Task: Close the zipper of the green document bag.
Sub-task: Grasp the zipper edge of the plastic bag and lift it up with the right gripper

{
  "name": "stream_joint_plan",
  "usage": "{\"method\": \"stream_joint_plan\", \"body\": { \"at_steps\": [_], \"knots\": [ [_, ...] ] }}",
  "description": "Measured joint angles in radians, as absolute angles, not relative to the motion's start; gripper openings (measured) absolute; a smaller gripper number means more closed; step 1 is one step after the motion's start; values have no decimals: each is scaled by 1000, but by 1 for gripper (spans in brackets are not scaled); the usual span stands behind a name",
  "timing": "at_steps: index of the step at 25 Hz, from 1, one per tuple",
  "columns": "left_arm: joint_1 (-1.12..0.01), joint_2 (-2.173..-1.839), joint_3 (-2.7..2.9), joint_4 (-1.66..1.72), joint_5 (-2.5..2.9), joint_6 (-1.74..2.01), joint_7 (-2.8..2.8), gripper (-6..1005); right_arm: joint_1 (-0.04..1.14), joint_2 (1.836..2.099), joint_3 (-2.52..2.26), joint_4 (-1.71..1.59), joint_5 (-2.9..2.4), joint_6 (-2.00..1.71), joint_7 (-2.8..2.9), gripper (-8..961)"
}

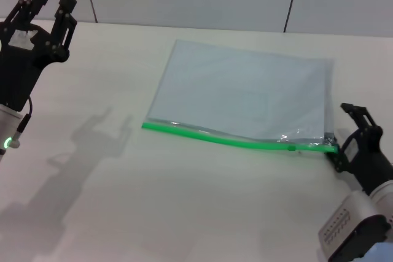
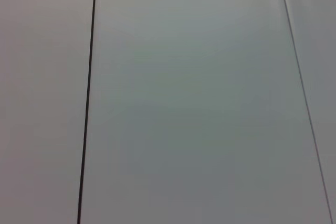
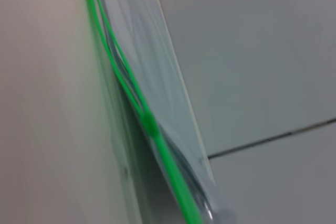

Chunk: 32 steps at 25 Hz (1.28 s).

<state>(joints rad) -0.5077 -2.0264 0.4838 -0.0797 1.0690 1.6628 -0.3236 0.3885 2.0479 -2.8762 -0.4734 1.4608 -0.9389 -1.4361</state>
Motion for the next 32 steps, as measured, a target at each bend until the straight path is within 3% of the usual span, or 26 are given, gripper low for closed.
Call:
{"method": "stream_joint_plan", "body": {
  "at_steps": [22, 28, 32],
  "knots": [
    [-512, -2028, 483, -80, 1068, 1651, -324, 413, 462, 2048, -2876, -528, 1416, -879, -1451, 789],
    [-512, -2028, 483, -80, 1068, 1650, -324, 411, 463, 2048, -2876, -541, 1415, -879, -1477, 572],
    [-512, -2028, 483, -80, 1068, 1649, -324, 409, 463, 2048, -2876, -555, 1415, -879, -1479, 370]
  ]
}}
